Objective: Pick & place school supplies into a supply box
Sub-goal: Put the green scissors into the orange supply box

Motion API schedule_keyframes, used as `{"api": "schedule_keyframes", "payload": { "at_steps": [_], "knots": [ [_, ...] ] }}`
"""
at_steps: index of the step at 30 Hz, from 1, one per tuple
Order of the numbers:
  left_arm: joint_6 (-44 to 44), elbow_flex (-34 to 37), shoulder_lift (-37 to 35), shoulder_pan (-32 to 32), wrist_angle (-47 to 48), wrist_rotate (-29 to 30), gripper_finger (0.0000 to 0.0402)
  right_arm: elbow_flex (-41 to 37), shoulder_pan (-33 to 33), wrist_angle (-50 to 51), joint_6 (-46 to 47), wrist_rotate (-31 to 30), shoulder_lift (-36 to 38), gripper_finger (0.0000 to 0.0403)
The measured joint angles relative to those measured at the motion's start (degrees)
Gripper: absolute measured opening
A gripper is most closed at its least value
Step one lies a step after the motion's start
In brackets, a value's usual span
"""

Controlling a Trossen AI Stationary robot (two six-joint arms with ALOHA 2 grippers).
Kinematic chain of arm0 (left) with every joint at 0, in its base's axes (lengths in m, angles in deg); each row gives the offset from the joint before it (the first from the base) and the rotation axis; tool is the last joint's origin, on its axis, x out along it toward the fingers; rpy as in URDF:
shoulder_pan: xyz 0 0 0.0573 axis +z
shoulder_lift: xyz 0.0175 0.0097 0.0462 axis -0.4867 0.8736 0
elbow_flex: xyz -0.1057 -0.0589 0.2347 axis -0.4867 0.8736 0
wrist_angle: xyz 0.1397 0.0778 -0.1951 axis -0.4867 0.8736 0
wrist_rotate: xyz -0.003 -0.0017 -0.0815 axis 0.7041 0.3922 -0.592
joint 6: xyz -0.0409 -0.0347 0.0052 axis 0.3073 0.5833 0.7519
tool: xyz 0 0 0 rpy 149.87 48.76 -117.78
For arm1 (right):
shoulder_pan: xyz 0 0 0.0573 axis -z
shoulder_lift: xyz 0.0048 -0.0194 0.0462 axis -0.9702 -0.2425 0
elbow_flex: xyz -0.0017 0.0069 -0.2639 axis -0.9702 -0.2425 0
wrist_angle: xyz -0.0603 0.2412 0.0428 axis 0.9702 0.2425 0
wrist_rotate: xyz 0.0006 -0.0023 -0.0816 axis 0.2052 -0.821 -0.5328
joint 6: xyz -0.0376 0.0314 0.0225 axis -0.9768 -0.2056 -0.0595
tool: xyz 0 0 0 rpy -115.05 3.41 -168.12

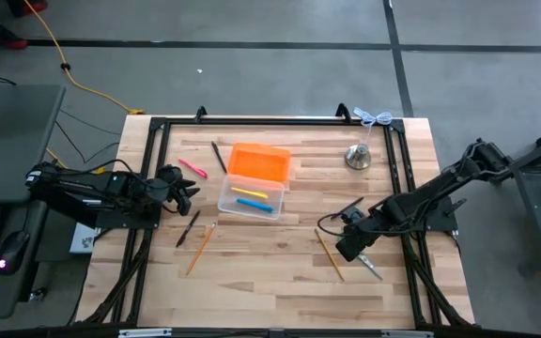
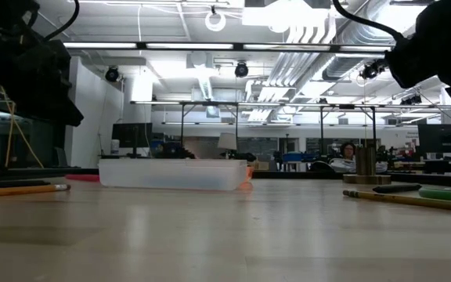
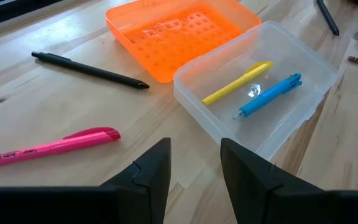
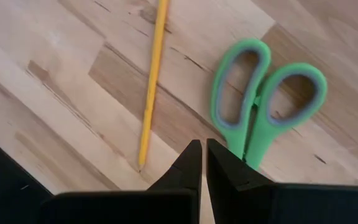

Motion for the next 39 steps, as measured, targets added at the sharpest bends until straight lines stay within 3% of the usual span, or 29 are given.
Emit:
{"api": "schedule_keyframes", "payload": {
  "at_steps": [11,25,39],
  "knots": [
    [-0.1,0.0,0.0,0.0,0.0,0.0,0.0170,0.0,0.0,0.1,0.3,1.0,0.1,0.0008],
    [-0.1,-0.1,0.0,0.0,0.4,0.1,0.0170,0.0,0.0,1.2,4.2,0.1,0.2,0.0103],
    [0.0,-0.1,0.0,0.0,0.4,0.1,0.0170,0.0,3.2,0.9,1.3,-1.3,-0.6,0.0086]
  ]
}}
